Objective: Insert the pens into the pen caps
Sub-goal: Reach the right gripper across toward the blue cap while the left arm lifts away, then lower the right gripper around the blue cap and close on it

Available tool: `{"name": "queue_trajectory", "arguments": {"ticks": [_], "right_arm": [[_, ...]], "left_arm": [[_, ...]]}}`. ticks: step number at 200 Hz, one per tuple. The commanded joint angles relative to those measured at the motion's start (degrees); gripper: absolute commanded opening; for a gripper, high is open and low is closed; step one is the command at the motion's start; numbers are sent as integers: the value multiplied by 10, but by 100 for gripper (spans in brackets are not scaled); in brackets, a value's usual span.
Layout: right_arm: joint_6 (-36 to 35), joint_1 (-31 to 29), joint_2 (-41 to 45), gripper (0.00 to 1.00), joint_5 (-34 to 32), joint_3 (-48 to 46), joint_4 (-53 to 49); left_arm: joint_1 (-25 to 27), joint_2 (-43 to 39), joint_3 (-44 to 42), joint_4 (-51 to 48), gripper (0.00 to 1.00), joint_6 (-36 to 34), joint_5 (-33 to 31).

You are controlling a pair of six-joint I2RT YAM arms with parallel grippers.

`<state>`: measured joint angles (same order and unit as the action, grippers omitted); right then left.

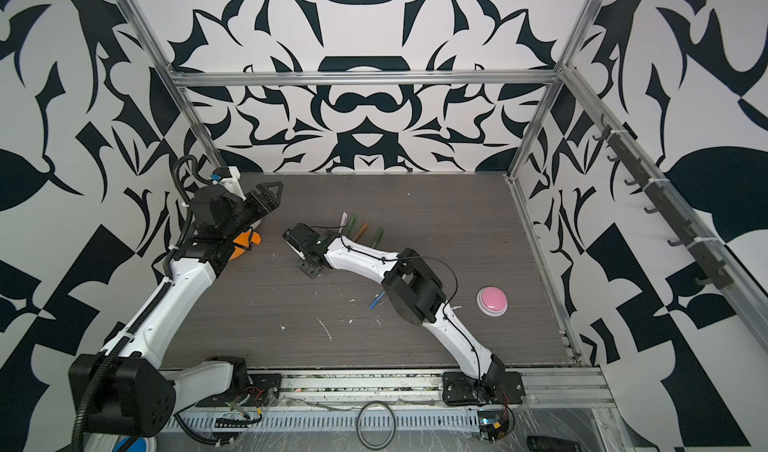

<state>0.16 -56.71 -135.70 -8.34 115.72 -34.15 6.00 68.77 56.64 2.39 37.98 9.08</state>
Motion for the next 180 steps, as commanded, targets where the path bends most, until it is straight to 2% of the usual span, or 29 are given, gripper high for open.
{"name": "queue_trajectory", "arguments": {"ticks": [1,39,83,101,121,144,180], "right_arm": [[32,1,-7,55,-8,30,-13],[44,3,-14,55,-15,15,-18],[54,5,34,52,-19,-58,11],[53,12,52,50,13,-85,29],[41,25,65,48,83,-101,43],[23,37,65,47,133,-84,20],[-22,42,58,48,118,-45,-13]], "left_arm": [[-3,3,-7,17,82,4,9],[-3,2,-6,19,82,4,13],[-3,0,-8,22,81,3,13],[-3,1,-7,23,81,5,17],[-3,3,-8,24,81,4,18],[-3,4,-7,24,81,5,19],[-3,7,-7,26,81,4,22]]}}
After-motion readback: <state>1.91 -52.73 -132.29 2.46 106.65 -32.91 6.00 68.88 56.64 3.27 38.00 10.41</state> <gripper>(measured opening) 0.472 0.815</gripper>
